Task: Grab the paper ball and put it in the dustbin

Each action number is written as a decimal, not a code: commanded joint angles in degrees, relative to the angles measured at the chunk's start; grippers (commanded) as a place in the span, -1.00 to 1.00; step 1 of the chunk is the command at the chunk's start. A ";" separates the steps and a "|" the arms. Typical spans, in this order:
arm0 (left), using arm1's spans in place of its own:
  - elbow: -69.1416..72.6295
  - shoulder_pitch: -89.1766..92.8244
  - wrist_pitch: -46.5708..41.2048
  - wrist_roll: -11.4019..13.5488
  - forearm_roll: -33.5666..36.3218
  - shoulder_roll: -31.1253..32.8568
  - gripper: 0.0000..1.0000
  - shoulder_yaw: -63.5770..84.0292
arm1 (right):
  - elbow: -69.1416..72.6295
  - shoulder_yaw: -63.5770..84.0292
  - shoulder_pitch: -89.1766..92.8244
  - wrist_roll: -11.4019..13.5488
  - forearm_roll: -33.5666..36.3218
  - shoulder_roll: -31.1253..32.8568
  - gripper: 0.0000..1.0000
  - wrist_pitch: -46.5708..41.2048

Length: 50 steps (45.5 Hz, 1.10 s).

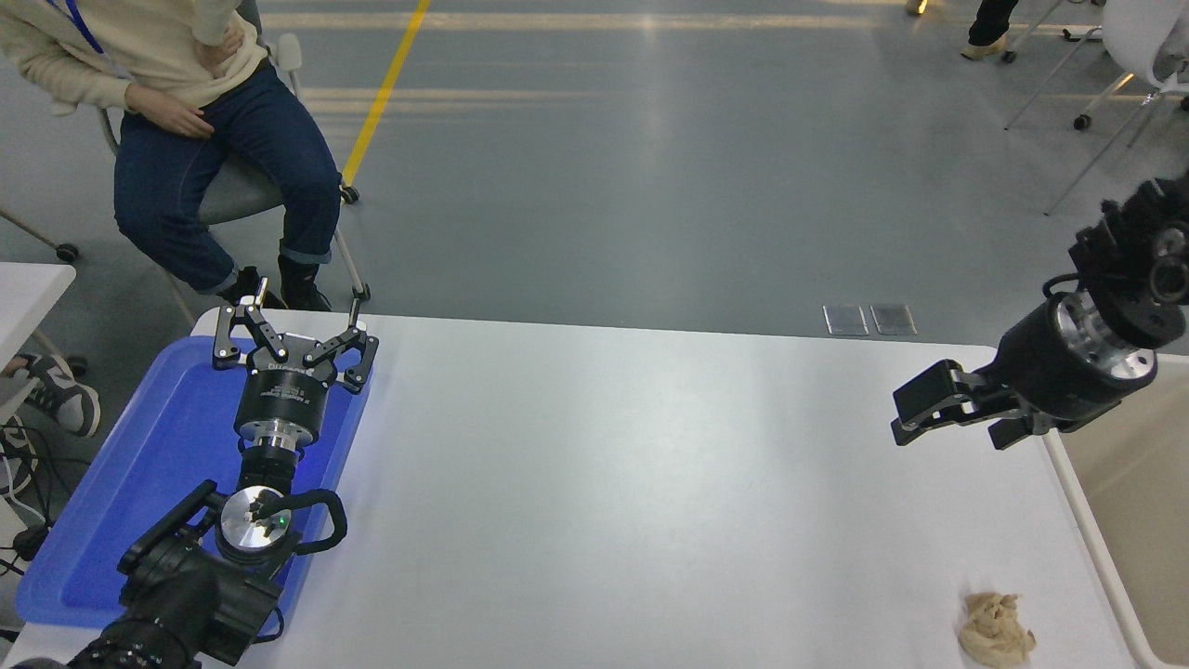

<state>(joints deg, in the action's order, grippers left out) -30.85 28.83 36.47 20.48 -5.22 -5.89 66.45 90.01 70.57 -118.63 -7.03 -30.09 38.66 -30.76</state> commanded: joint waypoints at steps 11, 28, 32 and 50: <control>0.00 0.00 0.00 0.00 0.04 0.00 1.00 0.00 | -2.47 -7.47 20.63 0.00 -20.26 12.31 1.00 7.55; 0.00 0.00 0.00 0.00 0.04 0.00 1.00 0.00 | -9.94 -15.28 37.50 -0.09 -23.43 12.14 1.00 13.44; 0.00 0.00 0.00 0.00 0.04 0.00 1.00 0.00 | -12.05 -17.66 41.11 -0.09 -23.43 11.88 1.00 14.84; 0.00 0.00 0.18 0.00 0.04 0.00 1.00 0.00 | -18.91 -24.60 50.25 -0.09 -23.43 8.28 1.00 17.05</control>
<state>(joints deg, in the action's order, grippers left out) -30.85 28.83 36.54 20.48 -5.19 -5.89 66.45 74.92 50.61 -74.23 -7.11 -53.27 48.90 -14.95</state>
